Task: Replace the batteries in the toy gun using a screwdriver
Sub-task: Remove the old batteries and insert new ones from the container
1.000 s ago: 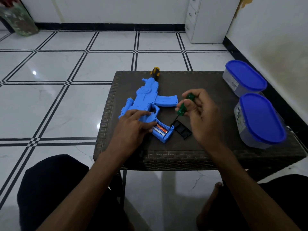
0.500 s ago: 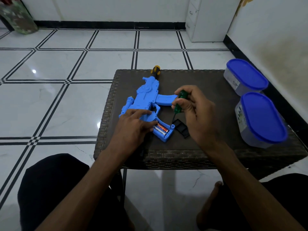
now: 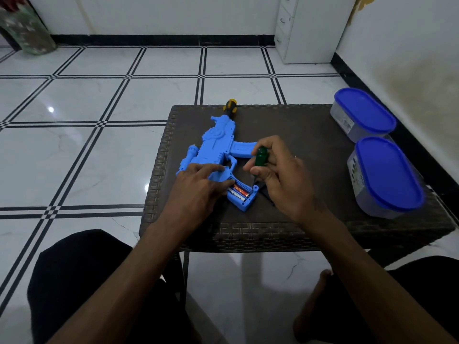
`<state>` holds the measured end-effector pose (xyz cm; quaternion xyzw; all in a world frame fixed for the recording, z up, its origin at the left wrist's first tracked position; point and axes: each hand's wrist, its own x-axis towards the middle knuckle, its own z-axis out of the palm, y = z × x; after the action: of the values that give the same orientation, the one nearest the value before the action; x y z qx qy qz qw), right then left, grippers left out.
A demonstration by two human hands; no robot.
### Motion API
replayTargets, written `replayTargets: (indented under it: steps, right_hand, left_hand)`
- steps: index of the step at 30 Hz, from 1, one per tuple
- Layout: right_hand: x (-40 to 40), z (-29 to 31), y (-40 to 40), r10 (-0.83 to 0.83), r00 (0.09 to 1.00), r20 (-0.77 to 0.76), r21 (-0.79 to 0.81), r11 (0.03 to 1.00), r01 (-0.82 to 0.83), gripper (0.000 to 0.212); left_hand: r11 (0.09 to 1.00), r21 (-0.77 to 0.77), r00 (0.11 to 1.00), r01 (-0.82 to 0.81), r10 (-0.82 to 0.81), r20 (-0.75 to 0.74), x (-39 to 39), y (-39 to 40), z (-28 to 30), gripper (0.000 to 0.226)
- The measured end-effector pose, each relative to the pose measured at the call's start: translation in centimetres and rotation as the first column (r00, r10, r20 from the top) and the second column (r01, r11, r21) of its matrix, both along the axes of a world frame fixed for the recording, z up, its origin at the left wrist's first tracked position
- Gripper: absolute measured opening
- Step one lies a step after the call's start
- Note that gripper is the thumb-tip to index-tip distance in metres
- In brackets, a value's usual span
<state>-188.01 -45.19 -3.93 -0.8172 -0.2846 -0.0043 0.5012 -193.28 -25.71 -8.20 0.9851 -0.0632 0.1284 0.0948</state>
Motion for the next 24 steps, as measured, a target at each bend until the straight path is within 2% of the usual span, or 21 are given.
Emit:
replayTargets:
  steps: [5, 10, 14, 17, 21, 22, 24]
  right_hand:
    - [-1.3, -1.6, -1.0, -0.119, 0.992, -0.042, 0.221, 0.967, 0.126, 0.031]
    - [-2.8, -2.7, -2.0, -0.216, 0.96, -0.179, 0.439, 0.856, 0.275, 0.035]
    - [-3.9, -3.4, -2.2, -0.274, 0.907, -0.319, 0.534, 0.739, 0.411, 0.031]
    - [-4.5, -4.0, -2.1, -0.291, 0.848, -0.443, 0.547, 0.662, 0.513, 0.029]
    - [-4.6, -3.6, -2.4, -0.235, 0.777, -0.584, 0.597, 0.524, 0.607, 0.021]
    - [-4.3, -3.0, -2.4, -0.239, 0.785, -0.571, 0.608, 0.52, 0.6, 0.02]
    - [-3.5, -1.4, -2.5, -0.253, 0.832, -0.494, 0.587, 0.608, 0.534, 0.019]
  left_hand:
    - [1.0, 0.021, 0.999, -0.007, 0.008, -0.035, 0.0, -0.3, 0.3, 0.035]
    - [1.0, 0.029, 0.998, -0.007, 0.009, -0.066, 0.0, -0.4, 0.6, 0.034]
    - [0.999, 0.04, 0.997, -0.009, 0.012, -0.072, 0.0, -0.6, 0.7, 0.035]
    - [0.998, 0.058, 0.995, -0.028, 0.033, -0.089, -0.1, -0.8, 0.9, 0.035]
    - [0.996, 0.081, 0.994, -0.021, 0.03, -0.106, -0.3, -1.0, 1.0, 0.039]
    - [0.996, 0.088, 0.993, -0.021, 0.031, -0.118, -0.3, -1.0, 1.1, 0.04]
    - [0.995, 0.091, 0.991, -0.028, 0.039, -0.132, -0.3, -1.0, 1.1, 0.041]
